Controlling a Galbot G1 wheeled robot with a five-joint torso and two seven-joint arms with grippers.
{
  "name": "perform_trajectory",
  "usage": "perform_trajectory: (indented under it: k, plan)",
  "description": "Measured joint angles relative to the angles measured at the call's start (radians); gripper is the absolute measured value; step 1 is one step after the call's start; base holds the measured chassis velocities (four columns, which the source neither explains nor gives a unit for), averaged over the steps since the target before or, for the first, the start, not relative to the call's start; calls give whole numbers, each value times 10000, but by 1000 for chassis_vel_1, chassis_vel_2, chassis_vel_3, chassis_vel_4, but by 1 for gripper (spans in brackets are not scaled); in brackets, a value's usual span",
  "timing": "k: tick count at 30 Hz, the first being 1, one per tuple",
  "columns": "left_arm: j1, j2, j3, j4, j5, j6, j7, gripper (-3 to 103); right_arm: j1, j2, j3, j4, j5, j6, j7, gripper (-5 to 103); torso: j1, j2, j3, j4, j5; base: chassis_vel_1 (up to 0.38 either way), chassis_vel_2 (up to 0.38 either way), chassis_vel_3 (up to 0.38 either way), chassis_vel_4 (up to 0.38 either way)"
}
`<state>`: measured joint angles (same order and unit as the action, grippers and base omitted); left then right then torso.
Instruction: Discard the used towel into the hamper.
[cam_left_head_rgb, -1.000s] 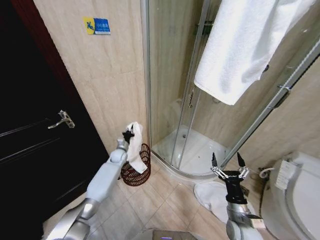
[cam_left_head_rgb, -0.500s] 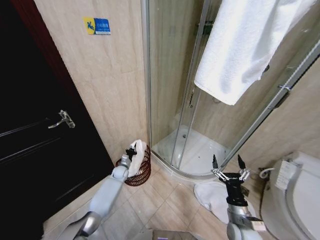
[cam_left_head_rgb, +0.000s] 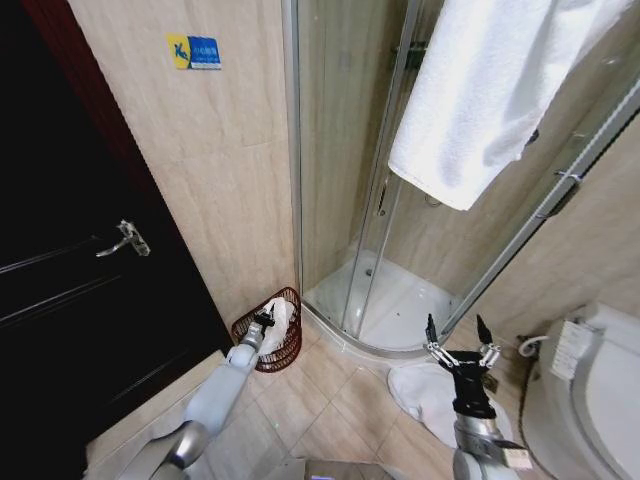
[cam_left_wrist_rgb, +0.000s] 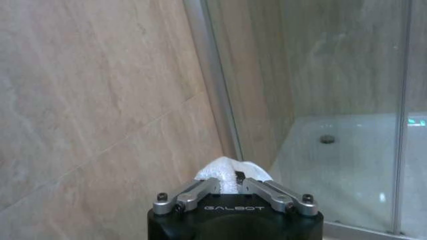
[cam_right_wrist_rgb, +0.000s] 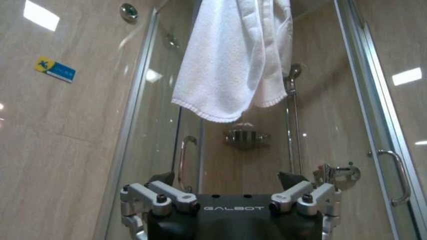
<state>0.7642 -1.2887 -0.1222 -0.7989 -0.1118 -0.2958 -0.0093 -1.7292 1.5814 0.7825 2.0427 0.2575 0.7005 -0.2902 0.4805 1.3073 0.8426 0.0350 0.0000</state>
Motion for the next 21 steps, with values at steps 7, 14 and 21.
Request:
perform_trajectory:
  k: [7,14,21]
  plan:
    - [-1116,73,791,447,-189,-29,-278,1,-20,41,40,-112,69,112,-15,100,0,0,0,-2,1,0,0,0,0]
    - [-2115,-206,1161,1598,-93,-705,-880,1,-15,85,196,-281,282,221,-74,100,1,0,1,1,1,0,0,0,0]
    - [-3343,-750,1248,3231,301,-1377,-1105,1,-15,35,230,-373,378,238,-159,100,1,-1,1,-1,1,0,0,0,0]
